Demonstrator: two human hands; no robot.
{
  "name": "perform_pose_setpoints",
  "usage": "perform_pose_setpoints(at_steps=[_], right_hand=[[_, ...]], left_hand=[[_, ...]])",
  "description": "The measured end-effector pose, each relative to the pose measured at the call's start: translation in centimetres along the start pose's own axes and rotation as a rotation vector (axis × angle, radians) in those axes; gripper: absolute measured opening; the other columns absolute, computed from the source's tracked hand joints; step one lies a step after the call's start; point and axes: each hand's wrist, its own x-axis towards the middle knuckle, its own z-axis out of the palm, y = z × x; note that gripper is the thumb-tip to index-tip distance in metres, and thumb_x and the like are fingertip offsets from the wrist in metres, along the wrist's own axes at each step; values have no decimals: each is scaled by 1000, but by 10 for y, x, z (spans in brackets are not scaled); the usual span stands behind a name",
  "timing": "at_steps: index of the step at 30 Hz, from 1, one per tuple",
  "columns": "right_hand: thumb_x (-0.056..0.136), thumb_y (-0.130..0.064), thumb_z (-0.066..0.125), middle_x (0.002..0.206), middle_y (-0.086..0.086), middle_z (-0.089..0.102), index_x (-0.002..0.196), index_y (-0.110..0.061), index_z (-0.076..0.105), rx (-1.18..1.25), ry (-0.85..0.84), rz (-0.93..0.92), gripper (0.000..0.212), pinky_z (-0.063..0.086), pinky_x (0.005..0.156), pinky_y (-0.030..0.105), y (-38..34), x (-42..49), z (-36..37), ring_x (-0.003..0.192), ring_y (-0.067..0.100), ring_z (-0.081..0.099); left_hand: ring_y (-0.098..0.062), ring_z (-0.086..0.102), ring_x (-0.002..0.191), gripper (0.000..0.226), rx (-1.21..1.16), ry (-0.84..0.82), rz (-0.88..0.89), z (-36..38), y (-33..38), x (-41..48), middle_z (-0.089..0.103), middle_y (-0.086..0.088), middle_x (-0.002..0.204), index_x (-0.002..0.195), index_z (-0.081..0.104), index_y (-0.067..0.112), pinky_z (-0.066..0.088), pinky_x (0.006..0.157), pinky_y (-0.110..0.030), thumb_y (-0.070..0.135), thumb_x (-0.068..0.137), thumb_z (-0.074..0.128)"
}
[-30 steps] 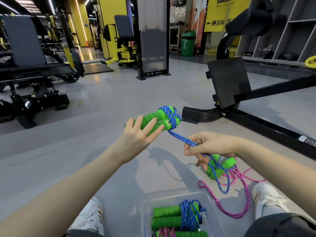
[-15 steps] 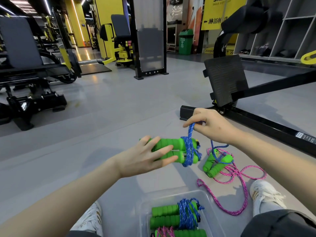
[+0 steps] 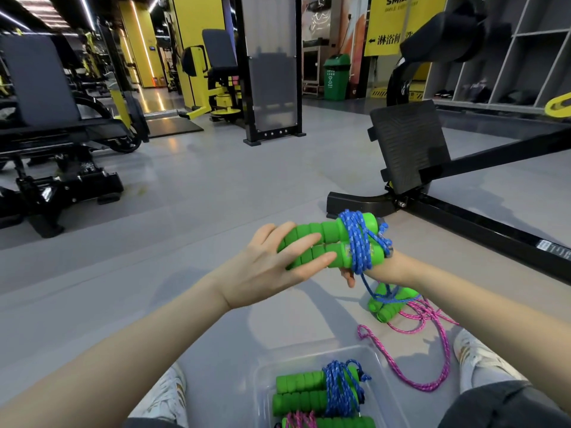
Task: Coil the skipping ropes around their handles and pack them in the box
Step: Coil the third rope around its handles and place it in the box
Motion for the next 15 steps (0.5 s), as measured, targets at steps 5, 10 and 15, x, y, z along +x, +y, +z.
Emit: perform_pose_setpoints(at_steps=[5, 10, 15], right_hand=[[100, -17, 36, 42, 5, 45, 104, -2, 56, 141, -77, 112, 25, 57, 80, 39, -4, 12, 5, 50, 20, 56], [98, -8, 32, 40, 2, 44, 107, -1, 52, 51, -170, 194, 23, 47, 71, 38, -4, 14, 0, 38, 15, 54], [92, -11, 38, 55, 1, 53, 101, -9, 56, -334, -142, 132, 20, 43, 50, 20, -21, 15, 3, 46, 19, 53]], left_hand=[[-40, 52, 97, 44, 122, -51, -69, 1, -12, -10, 40, -15, 128, 137, 40, 19, 44, 72, -43, 6, 95, 36], [-39, 59, 86, 48, 266, -78, -176, 4, -23, -11, 47, -16, 121, 132, 47, 16, 46, 65, -39, -3, 91, 32], [-38, 57, 83, 47, 321, -192, -138, 9, -25, -21, 57, -16, 115, 128, 54, 13, 43, 62, -39, -4, 90, 31]])
